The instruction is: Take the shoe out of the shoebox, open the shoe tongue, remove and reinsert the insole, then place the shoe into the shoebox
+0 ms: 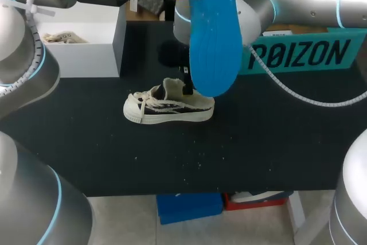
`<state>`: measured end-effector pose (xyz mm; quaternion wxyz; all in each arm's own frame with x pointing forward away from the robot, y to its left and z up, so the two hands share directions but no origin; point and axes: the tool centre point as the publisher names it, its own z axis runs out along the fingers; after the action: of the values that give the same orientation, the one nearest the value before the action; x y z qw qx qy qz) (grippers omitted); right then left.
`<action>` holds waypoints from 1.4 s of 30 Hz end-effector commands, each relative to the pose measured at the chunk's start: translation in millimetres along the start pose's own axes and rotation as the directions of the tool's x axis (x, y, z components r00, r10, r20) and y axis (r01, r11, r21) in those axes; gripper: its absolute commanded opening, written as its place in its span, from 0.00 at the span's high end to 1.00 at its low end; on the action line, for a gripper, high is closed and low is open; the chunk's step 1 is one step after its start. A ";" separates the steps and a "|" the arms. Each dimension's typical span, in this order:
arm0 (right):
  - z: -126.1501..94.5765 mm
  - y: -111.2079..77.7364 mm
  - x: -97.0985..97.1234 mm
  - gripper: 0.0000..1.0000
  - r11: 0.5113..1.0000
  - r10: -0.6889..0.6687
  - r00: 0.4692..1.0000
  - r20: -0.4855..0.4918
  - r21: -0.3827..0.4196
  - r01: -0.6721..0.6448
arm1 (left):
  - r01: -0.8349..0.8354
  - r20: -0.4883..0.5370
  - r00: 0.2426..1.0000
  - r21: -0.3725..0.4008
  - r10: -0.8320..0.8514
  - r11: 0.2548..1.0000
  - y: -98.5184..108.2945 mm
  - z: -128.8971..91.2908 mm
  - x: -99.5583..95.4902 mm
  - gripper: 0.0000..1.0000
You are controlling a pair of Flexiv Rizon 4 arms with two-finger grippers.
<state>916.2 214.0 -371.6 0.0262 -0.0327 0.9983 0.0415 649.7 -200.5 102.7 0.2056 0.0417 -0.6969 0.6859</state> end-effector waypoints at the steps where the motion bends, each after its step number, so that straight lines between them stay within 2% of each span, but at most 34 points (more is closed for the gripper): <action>1: 6.8 6.7 -4.5 0.00 0.982 0.007 1.000 -0.016 0.187 -0.004 | -0.001 0.001 1.000 0.001 0.001 1.000 0.5 1.0 -0.5 1.00; 6: 14.7 6.9 -4.4 0.00 0.985 0.024 0.999 -0.032 0.170 -0.018 | -0.001 0.001 1.000 0.001 0.001 1.000 0.5 1.0 -0.5 1.00; 7: 15.6 6.9 -4.5 0.06 0.986 0.025 0.999 -0.035 0.165 -0.018 | -0.001 0.001 1.000 0.001 0.001 1.000 0.5 1.0 -0.5 1.00; 9: 16.0 8.2 -4.4 0.25 0.987 0.028 0.999 -0.041 0.162 -0.021 | -0.001 0.001 1.000 0.001 0.001 1.000 0.5 1.0 -0.5 1.00; 10: 18.3 7.3 -5.3 0.43 0.988 0.032 0.999 -0.044 0.156 -0.025 | -0.001 0.001 1.000 0.001 0.001 1.000 0.5 1.0 -0.5 1.00; 11: 19.4 6.7 -5.7 0.55 0.990 0.038 0.998 -0.045 0.141 -0.031 | -0.001 0.001 1.000 0.001 0.001 1.000 0.5 1.0 -0.5 1.00; 12: 19.6 6.8 -5.6 0.60 0.990 0.042 0.998 -0.047 0.134 -0.036 | -0.001 0.001 1.000 0.001 0.001 1.000 0.5 1.0 -0.5 1.00; 13: 20.9 6.8 -5.4 0.73 0.991 0.048 0.998 -0.050 0.126 -0.042 | -0.001 0.001 1.000 0.001 0.001 1.000 0.5 1.0 -0.5 1.00; 14: 24.6 4.6 -6.2 0.91 0.992 0.061 0.997 -0.051 0.112 -0.055 | -0.001 0.001 1.000 0.001 0.001 1.000 0.5 1.0 -0.5 1.00; 15: 26.7 3.1 -6.3 1.00 0.994 0.064 0.996 -0.066 0.092 -0.058 | -0.001 0.001 1.000 0.001 0.001 1.000 0.5 1.0 -0.5 1.00; 36: 26.7 3.1 -6.3 1.00 0.994 0.064 0.996 -0.066 0.092 -0.058 | -0.001 0.001 1.000 0.001 0.001 1.000 0.5 1.0 -0.5 1.00; 38: 13.4 -0.7 -3.3 1.00 0.992 0.064 0.995 -0.077 0.117 -0.054 | -0.001 0.001 1.000 0.001 0.001 1.000 0.5 1.0 -0.5 1.00; 42: -36.1 -6.4 -2.9 1.00 0.976 0.182 0.983 -0.038 0.132 -0.176 | -0.001 0.001 1.000 0.001 0.001 1.000 0.5 1.0 -0.5 1.00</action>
<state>925.7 214.5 -382.3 -0.0107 0.0381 0.9991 -0.0174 649.7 -200.5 102.7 0.2056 0.0417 -0.6969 0.6858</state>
